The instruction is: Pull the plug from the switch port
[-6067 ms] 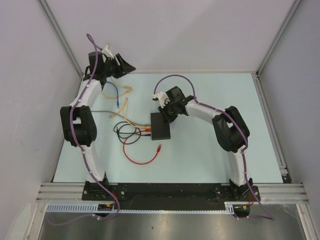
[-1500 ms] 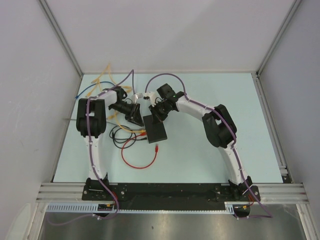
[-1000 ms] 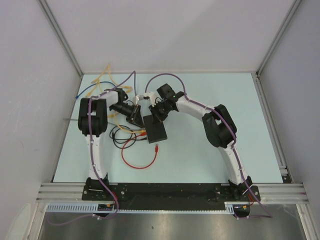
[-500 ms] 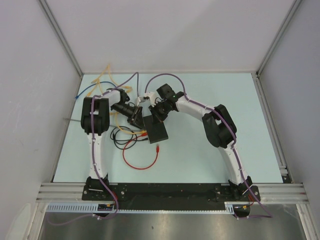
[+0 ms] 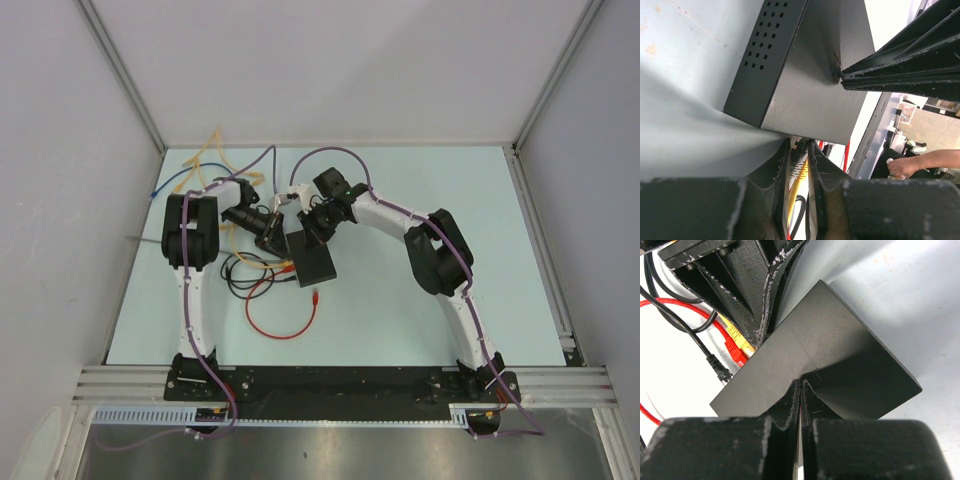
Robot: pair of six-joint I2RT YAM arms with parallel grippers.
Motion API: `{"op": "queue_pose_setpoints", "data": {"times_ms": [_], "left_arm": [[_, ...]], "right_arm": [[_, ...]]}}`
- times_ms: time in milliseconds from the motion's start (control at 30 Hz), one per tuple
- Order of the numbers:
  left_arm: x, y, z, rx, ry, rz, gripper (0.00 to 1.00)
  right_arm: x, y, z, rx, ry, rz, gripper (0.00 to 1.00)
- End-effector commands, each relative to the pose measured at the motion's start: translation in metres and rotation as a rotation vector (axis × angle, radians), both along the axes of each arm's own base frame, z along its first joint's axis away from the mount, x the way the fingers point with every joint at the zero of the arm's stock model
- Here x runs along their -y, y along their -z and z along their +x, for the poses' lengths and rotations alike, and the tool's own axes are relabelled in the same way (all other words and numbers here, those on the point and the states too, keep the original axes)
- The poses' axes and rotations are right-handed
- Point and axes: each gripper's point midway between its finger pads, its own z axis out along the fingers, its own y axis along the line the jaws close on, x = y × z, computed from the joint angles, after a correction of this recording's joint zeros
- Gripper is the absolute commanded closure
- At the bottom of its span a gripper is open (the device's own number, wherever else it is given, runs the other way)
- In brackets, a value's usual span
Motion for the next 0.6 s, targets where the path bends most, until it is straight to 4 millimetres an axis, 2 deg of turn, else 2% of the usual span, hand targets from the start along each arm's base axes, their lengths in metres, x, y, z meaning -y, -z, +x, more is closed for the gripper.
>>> {"op": "queue_pose_setpoints", "data": {"times_ms": [0,167,233,300,433,500,567], "left_arm": [[0.014,0.013,-0.008,-0.012,0.043,-0.025,0.99],[0.012,0.005,0.001,0.013,0.075,-0.021,1.00],[0.005,0.010,0.003,0.060,0.108,0.026,1.00],[-0.005,0.017,0.001,0.103,0.152,0.088,1.00],[-0.012,0.023,-0.016,0.058,0.196,0.097,1.00],[-0.010,0.023,-0.013,0.049,0.188,0.086,1.00],[-0.006,0.018,-0.001,0.070,0.180,0.073,1.00]], "right_arm": [[0.008,0.005,0.006,0.032,0.030,-0.041,1.00],[0.008,0.005,0.005,0.028,0.030,-0.039,1.00],[0.007,0.005,0.004,0.028,0.029,-0.039,1.00],[0.008,0.005,0.005,0.030,0.030,-0.041,1.00],[0.008,0.005,0.007,0.037,0.030,-0.041,1.00],[0.008,0.004,0.008,0.041,0.032,-0.041,1.00],[0.008,0.004,0.008,0.044,0.033,-0.043,1.00]]}}
